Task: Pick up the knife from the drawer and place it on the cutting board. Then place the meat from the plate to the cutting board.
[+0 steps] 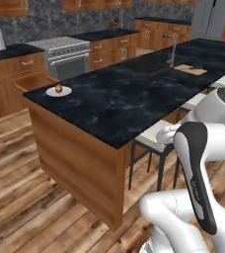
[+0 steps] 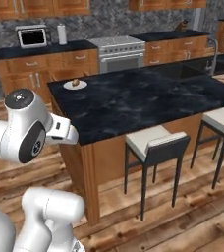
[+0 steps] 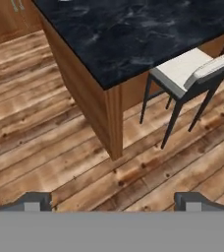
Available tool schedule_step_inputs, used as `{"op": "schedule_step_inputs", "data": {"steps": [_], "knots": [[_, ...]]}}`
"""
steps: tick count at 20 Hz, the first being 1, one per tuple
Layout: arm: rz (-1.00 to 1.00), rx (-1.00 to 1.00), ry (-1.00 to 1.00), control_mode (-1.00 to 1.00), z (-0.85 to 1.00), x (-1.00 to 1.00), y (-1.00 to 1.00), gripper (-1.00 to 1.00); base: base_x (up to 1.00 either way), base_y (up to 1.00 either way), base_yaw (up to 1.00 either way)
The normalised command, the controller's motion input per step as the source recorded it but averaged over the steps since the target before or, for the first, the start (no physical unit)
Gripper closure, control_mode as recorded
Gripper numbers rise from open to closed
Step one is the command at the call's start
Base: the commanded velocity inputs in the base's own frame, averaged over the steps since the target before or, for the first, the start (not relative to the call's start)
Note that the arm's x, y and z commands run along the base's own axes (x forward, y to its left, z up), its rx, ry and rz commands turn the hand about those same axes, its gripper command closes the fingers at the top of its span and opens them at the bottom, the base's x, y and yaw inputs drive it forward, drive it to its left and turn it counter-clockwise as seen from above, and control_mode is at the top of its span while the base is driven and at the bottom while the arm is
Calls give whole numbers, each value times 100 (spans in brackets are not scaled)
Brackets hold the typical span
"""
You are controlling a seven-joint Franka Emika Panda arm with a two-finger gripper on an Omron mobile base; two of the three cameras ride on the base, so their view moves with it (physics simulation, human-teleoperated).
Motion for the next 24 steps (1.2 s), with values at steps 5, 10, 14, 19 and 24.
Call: {"op": "schedule_step_inputs", "data": {"steps": [5, 10, 14, 19, 24], "knots": [[0, 0, 0, 100, 0, 0, 0, -100, 56, 86, -64], [0, 0, 0, 100, 0, 0, 0, -100, 45, 65, -75], [0, 0, 0, 100, 0, 0, 0, -100, -59, 67, -64], [0, 0, 0, 100, 0, 0, 0, -100, -100, 86, -43], [0, 0, 0, 100, 0, 0, 0, -100, -74, 100, -29]]}}
